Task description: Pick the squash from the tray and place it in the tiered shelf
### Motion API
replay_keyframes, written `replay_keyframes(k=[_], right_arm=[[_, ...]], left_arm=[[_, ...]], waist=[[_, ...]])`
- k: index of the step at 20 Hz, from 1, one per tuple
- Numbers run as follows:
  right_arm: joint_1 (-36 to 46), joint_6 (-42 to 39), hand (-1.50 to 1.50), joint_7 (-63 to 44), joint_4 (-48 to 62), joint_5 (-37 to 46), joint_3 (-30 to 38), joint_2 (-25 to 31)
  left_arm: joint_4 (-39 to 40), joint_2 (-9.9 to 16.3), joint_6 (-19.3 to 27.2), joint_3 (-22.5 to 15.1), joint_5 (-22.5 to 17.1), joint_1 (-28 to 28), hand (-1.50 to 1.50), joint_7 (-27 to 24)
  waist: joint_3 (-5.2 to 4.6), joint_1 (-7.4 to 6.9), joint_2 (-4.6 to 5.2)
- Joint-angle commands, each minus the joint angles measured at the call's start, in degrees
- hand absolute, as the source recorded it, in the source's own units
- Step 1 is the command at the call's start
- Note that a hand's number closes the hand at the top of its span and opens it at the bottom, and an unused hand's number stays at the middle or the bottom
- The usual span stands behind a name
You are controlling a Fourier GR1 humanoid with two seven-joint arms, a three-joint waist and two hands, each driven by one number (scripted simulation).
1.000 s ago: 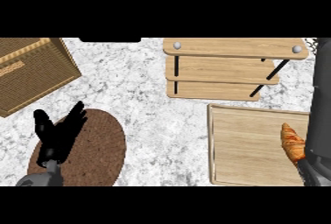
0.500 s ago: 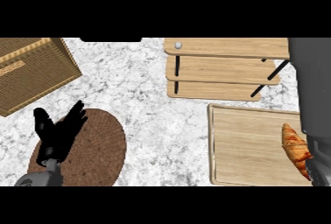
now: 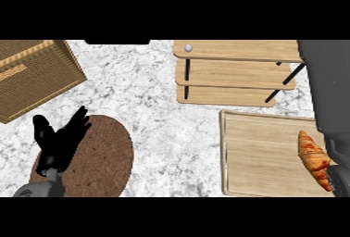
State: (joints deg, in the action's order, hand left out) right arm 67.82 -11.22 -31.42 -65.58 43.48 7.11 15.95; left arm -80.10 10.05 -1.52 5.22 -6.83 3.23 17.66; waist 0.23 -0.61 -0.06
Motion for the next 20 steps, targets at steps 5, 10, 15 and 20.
replay_keyframes(k=[5,10,15,20], right_arm=[[-2.0,0.3,1.50,2.0,-0.5,0.2,-1.4,-0.3],[0.4,4.5,1.50,-1.4,0.8,-2.0,4.5,-0.3],[1.7,8.2,-1.50,-4.0,-0.7,-5.3,8.2,-2.0],[4.1,10.9,-1.50,-2.6,-0.3,-11.8,13.9,-2.1]], left_arm=[[0.3,-0.3,0.2,0.3,0.4,-1.4,0.00,1.2],[1.5,-0.2,0.1,0.5,0.8,-1.0,0.00,-0.5],[1.5,-1.8,1.8,-0.7,2.2,-0.3,0.00,0.1],[1.6,0.0,-1.4,0.6,-0.6,0.4,0.00,1.9]], waist=[[-0.24,0.40,-0.01],[-0.22,0.42,0.01],[-0.22,0.61,-0.08],[-0.22,0.34,0.02]])
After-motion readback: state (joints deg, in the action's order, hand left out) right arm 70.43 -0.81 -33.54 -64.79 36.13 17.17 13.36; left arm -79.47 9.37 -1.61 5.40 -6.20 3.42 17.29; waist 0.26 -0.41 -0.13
